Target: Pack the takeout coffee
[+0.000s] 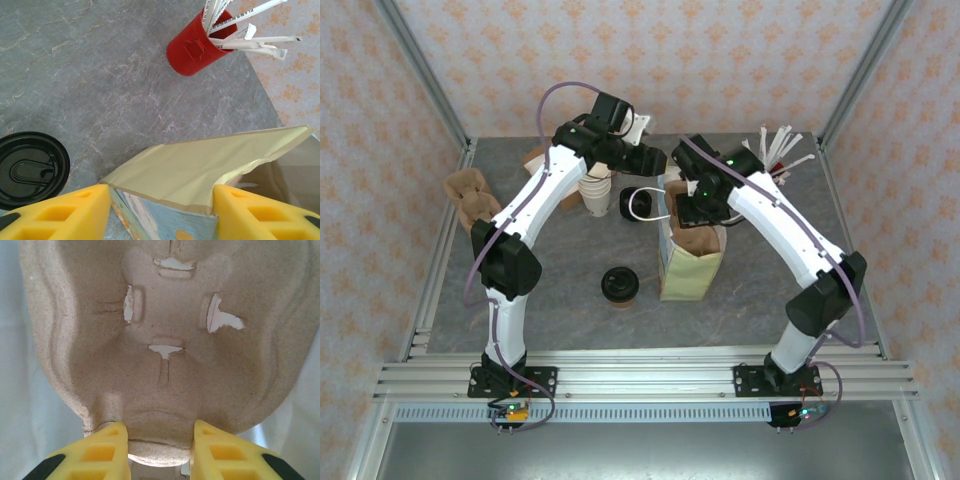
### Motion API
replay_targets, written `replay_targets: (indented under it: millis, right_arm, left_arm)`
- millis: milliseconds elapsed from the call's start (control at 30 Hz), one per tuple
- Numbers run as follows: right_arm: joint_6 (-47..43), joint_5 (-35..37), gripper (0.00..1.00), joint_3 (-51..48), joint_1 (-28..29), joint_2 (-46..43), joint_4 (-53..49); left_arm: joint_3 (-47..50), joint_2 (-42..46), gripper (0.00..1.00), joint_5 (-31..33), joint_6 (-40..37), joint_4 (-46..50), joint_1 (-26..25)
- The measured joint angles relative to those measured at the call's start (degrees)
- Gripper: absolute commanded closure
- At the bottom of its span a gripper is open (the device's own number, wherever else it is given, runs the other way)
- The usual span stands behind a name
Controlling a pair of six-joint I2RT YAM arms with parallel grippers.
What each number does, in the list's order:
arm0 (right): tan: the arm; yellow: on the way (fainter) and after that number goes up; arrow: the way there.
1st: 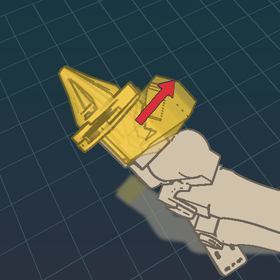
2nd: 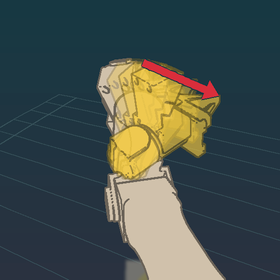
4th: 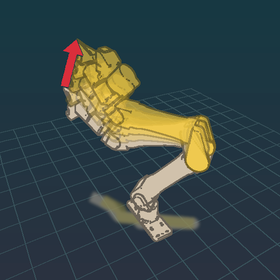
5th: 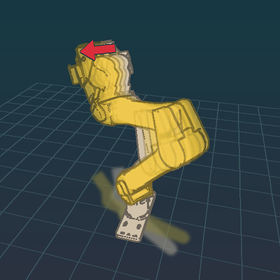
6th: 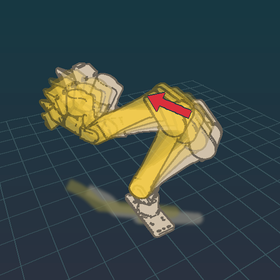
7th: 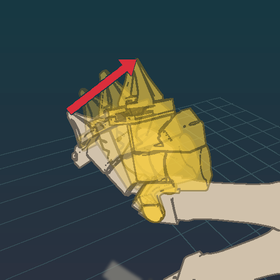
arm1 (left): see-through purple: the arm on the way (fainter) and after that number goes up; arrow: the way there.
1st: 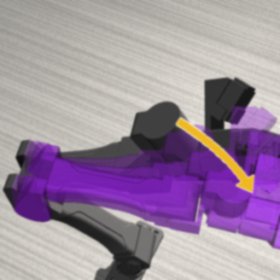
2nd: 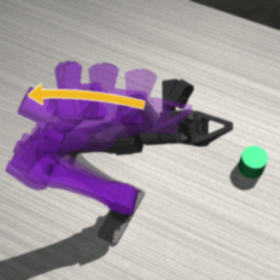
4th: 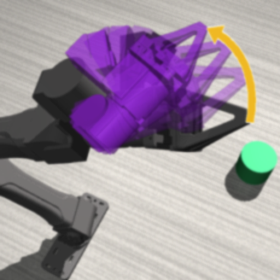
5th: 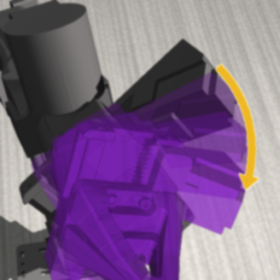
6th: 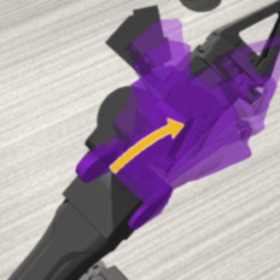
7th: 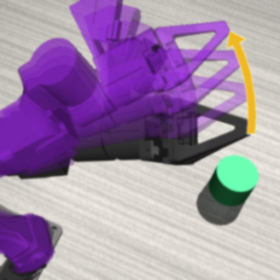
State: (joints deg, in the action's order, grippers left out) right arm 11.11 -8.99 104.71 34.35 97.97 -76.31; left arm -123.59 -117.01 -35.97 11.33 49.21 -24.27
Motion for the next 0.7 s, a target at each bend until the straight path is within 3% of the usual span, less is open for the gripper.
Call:
replay_targets:
  millis: [367, 700]
  right_arm:
    - [3.10, 2.60, 0.71, -0.52, 0.00, 2.60, -0.07]
    - [6.12, 1.68, 0.70, -2.12, 0.52, 2.71, 3.52]
  left_arm:
    - [3.82, 5.18, 0.27, 2.08, 3.80, -3.50, -0.11]
    - [9.77, 14.97, 0.24, 5.68, 6.23, -8.22, -0.11]
